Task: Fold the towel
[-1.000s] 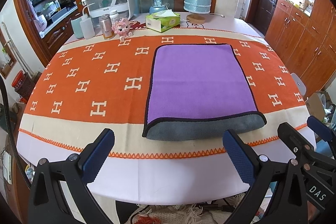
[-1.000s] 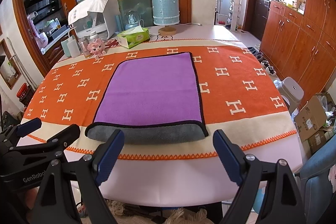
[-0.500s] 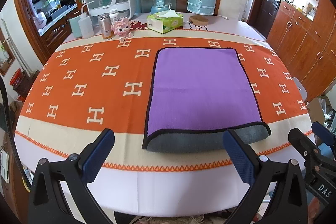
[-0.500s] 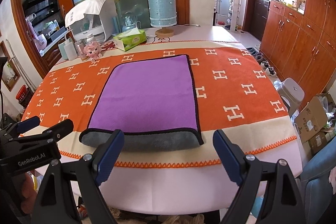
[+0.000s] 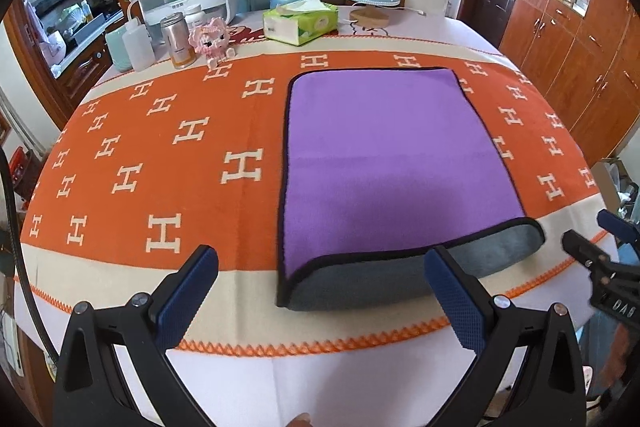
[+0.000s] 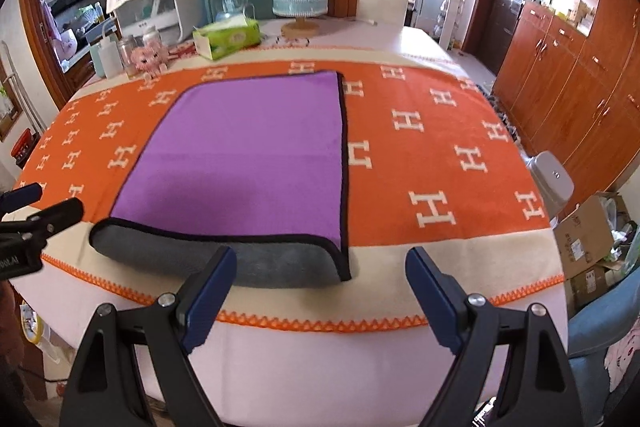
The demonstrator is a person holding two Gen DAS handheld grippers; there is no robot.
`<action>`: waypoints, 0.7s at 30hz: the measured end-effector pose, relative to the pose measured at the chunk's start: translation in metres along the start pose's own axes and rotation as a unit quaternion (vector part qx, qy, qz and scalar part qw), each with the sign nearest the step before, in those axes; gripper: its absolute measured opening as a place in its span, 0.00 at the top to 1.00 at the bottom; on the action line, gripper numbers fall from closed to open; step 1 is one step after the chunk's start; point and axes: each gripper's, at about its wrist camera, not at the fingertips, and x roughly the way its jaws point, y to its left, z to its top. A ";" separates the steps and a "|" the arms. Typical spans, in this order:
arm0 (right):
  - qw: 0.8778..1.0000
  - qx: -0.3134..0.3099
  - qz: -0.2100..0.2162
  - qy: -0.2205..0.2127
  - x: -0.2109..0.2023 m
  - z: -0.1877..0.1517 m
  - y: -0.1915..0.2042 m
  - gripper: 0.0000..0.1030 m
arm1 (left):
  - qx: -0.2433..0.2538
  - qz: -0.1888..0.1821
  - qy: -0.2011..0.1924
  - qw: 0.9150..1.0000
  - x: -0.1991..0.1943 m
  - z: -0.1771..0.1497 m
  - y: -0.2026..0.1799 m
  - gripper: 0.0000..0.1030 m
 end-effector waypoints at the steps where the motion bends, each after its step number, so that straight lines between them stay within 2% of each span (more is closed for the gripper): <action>1: 1.000 -0.001 0.000 0.003 0.003 -0.001 -0.003 0.16 | -0.001 0.000 0.001 1.000 0.004 0.000 0.005 0.01; 5: 1.000 -0.011 0.012 0.007 0.015 -0.004 -0.014 0.16 | -0.004 -0.015 0.015 1.000 0.018 -0.003 0.018 0.01; 9: 0.999 -0.024 0.036 0.018 0.028 -0.004 -0.020 0.16 | 0.002 -0.061 0.044 0.997 0.037 -0.008 0.030 0.01; 12: 0.997 -0.031 0.063 0.025 0.040 -0.003 -0.023 0.17 | 0.004 -0.086 0.062 0.994 0.050 -0.013 0.039 0.04; 17: 0.993 -0.027 0.105 0.053 0.059 -0.002 -0.029 0.33 | 0.014 -0.109 0.062 0.992 0.062 -0.018 0.050 0.09; 21: 0.989 -0.043 0.132 0.057 0.065 -0.002 -0.029 0.40 | 0.035 -0.136 0.062 0.988 0.068 -0.016 0.051 0.17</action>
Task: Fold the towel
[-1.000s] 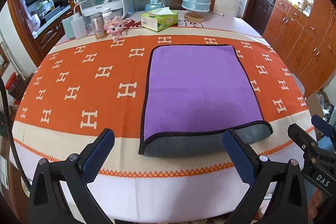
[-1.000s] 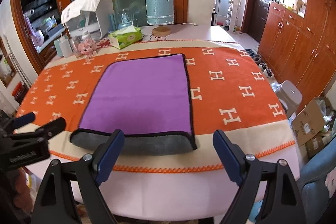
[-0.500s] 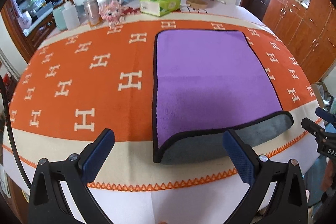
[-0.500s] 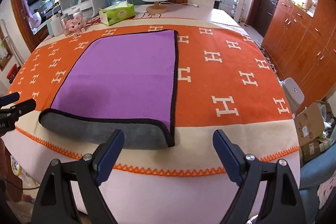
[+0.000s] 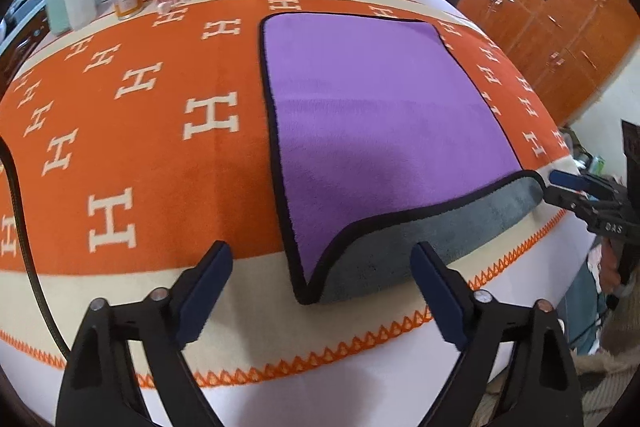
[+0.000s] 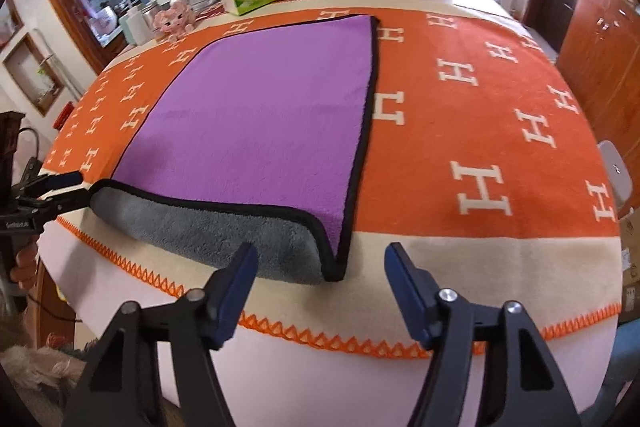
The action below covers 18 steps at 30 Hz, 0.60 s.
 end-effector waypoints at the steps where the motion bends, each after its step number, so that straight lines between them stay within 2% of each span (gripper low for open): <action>1: 1.000 -0.005 0.003 0.001 0.001 0.000 0.000 0.41 | 0.009 -0.008 0.001 1.000 0.002 0.002 -0.001 0.19; 9: 0.999 -0.032 0.040 0.017 0.013 0.006 -0.003 0.49 | 0.061 -0.053 0.011 0.997 0.006 0.013 -0.008 0.22; 11: 0.998 -0.033 0.053 0.028 0.019 0.009 -0.006 0.57 | 0.067 -0.060 0.019 0.996 0.009 0.015 -0.010 0.31; 13: 0.997 -0.033 0.065 0.037 0.024 0.012 -0.007 0.64 | 0.078 -0.063 0.026 0.995 0.011 0.017 -0.012 0.36; 18: 0.994 -0.038 0.088 0.046 0.027 0.016 -0.008 0.73 | 0.091 -0.071 0.028 0.993 0.009 0.015 -0.016 0.37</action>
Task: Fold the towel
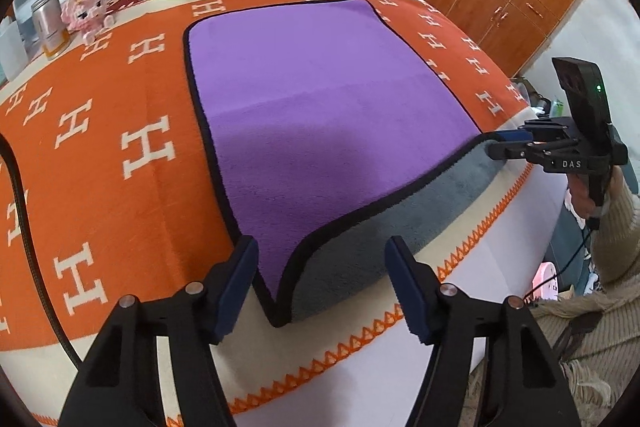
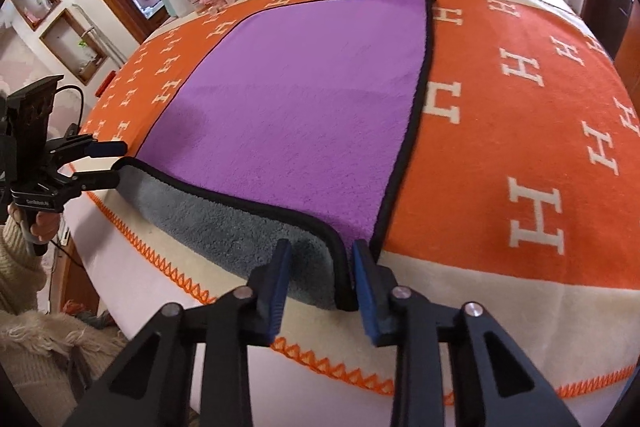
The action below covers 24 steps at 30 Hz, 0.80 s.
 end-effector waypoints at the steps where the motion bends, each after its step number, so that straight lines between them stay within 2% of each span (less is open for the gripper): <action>1: 1.000 -0.003 0.004 0.000 -0.001 0.001 0.001 0.75 | 0.001 -0.002 0.002 1.000 0.000 0.000 0.000 0.37; 3: 1.000 -0.010 0.006 0.000 -0.001 0.002 0.002 0.76 | 0.002 -0.004 0.005 1.000 0.000 0.000 0.000 0.38; 8: 1.000 -0.023 -0.001 0.008 0.000 0.003 0.005 0.81 | 0.003 -0.011 0.021 1.000 0.004 0.000 0.004 0.51; 13: 1.000 -0.026 -0.001 0.012 0.001 0.002 0.002 0.82 | -0.004 -0.022 0.039 0.999 0.009 -0.002 0.010 0.55; 19: 1.000 -0.027 0.002 0.013 0.001 0.002 0.002 0.89 | -0.010 -0.024 0.055 0.998 0.015 -0.004 0.013 0.72; 24: 0.999 -0.033 -0.004 0.008 -0.001 0.001 0.004 0.95 | -0.008 -0.014 0.055 0.998 0.012 -0.005 0.012 0.80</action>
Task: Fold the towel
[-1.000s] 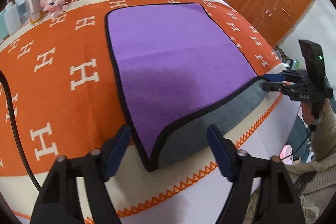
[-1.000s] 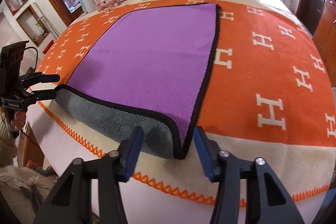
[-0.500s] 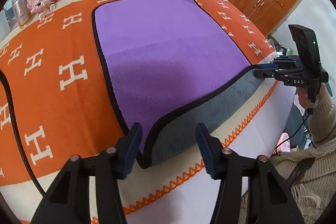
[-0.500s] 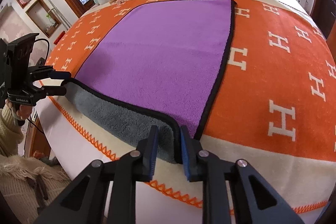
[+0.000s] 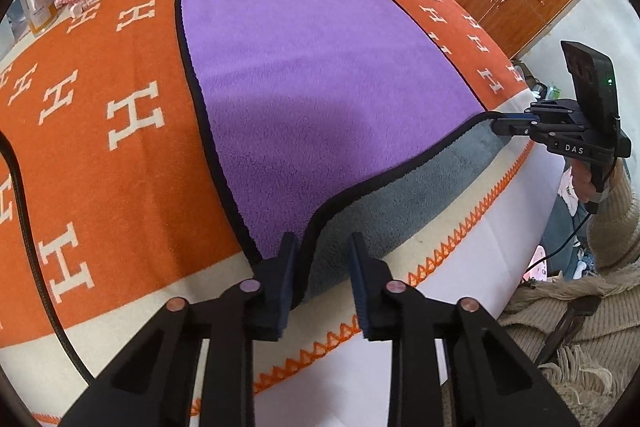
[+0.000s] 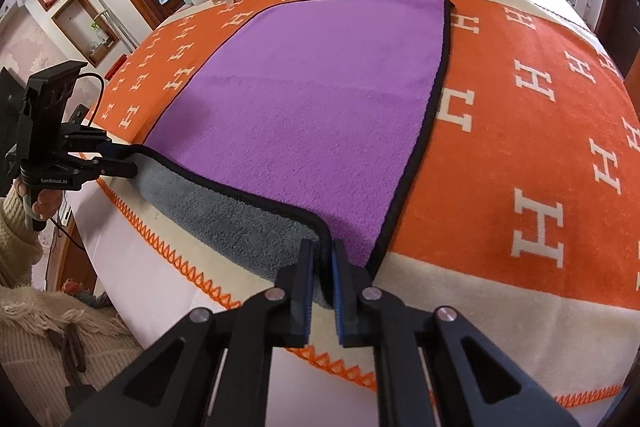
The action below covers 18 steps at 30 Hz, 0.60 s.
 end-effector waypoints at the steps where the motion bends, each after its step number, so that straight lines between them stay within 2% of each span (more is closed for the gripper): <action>1: 1.000 -0.001 -0.002 -0.001 0.000 0.000 0.001 0.95 | 0.001 0.006 -0.001 1.000 -0.001 0.000 -0.001 0.84; 5: 1.000 -0.002 -0.013 -0.006 -0.002 -0.001 0.003 0.95 | 0.000 0.030 -0.006 1.000 -0.004 0.001 -0.004 0.90; 18: 0.997 0.005 -0.062 -0.036 -0.018 0.003 0.014 0.96 | -0.008 0.090 -0.012 0.996 -0.009 0.008 -0.016 0.95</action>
